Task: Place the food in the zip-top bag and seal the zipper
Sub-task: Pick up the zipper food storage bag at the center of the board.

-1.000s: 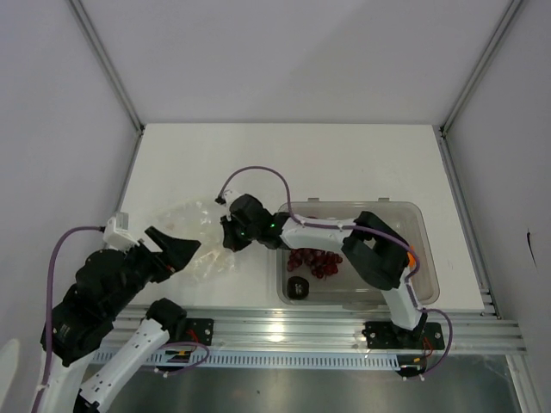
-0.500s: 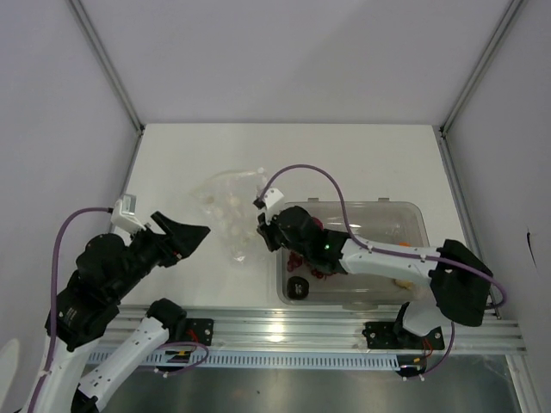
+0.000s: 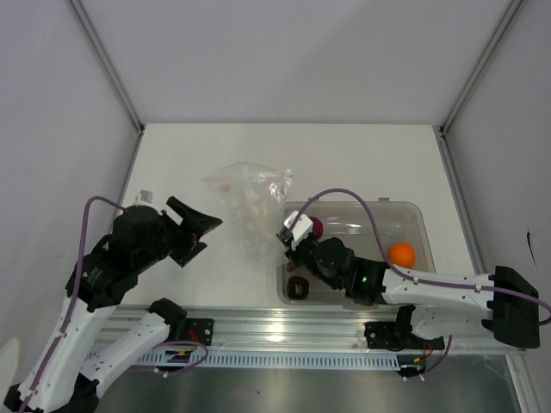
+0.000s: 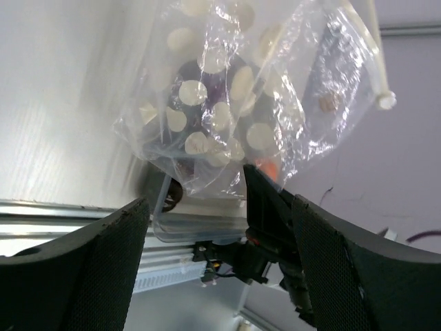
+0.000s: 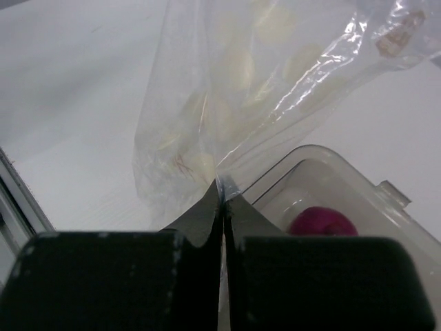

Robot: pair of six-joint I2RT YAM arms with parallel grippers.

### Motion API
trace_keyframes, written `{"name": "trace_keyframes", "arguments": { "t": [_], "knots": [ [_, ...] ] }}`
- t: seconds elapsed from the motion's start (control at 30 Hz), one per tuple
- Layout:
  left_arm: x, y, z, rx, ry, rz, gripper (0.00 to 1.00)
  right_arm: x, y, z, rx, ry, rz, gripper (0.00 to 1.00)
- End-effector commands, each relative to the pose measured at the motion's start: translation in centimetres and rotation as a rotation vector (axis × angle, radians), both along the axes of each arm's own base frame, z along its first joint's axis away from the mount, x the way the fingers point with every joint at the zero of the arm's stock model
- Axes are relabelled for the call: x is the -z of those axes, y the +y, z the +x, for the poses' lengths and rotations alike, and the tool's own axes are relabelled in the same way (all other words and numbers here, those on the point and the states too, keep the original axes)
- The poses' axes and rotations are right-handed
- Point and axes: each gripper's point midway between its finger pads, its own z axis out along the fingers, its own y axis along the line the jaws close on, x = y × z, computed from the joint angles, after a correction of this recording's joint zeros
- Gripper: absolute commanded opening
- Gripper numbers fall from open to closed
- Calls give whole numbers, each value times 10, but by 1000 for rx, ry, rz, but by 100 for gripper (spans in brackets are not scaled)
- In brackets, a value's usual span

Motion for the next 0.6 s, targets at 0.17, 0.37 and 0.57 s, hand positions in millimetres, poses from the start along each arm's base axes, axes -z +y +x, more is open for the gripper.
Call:
{"name": "trace_keyframes", "arguments": {
  "t": [0.17, 0.37, 0.57],
  "knots": [
    [-35, -28, 18, -25, 120, -165, 87, -39, -14, -9, 11, -142, 10, 0],
    [-38, -34, 30, -63, 167, -239, 87, -38, -7, -21, -2, -172, -25, 0],
    [-33, -26, 34, -128, 194, -276, 87, -40, -8, -21, 34, -186, -18, 0]
  ]
}}
